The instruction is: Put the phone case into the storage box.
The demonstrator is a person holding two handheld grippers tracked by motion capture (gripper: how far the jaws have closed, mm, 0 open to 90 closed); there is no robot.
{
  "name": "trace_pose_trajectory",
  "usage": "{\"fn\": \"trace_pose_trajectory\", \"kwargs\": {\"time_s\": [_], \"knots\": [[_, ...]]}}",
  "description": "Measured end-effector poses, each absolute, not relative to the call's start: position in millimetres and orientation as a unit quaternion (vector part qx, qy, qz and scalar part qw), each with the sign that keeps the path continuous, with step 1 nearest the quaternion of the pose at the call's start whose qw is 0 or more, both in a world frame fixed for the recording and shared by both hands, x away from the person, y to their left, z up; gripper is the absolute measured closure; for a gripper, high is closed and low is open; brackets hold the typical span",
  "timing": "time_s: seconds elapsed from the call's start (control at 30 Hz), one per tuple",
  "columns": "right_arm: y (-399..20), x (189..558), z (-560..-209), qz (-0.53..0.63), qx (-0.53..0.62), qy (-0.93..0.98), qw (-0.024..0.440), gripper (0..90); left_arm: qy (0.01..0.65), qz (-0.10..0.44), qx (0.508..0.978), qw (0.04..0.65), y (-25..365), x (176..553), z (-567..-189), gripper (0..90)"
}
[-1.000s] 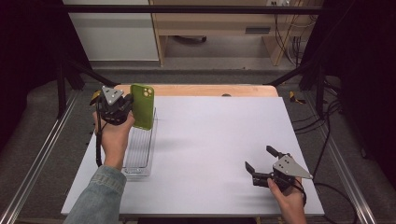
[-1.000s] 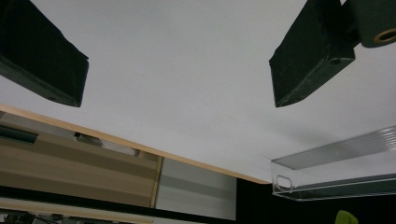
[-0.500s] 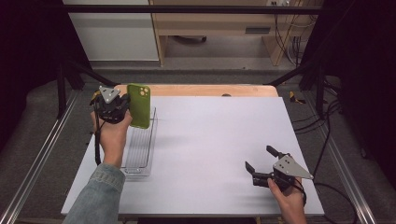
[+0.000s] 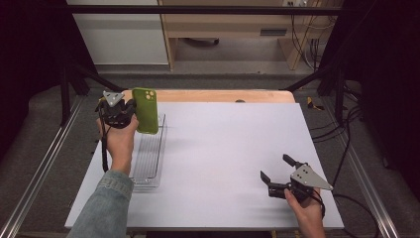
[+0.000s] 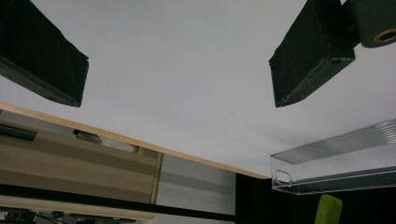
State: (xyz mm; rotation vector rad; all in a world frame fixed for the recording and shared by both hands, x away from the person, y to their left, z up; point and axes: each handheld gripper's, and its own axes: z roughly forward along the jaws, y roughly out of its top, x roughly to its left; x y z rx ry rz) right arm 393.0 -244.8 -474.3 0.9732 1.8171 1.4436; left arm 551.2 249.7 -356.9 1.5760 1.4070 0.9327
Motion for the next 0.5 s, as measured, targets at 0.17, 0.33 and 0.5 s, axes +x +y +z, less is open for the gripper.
{"fn": "trace_pose_trajectory", "kwargs": {"time_s": [0.17, 0.33, 0.5], "knots": [[-245, 393, -475, 0.545, 0.367, 0.688, 0.308, 4.7, 0.562, 0.369, 0.622, 0.402, 251, 557, -361, 87.1], [-245, 393, -475, 0.546, 0.365, 0.689, 0.308, 4.7, 0.569, 0.365, 0.617, 0.402, 253, 562, -365, 87.1], [-244, 394, -475, 0.546, 0.364, 0.689, 0.307, 4.7, 0.57, 0.365, 0.618, 0.4, 252, 563, -367, 87.1]]}}
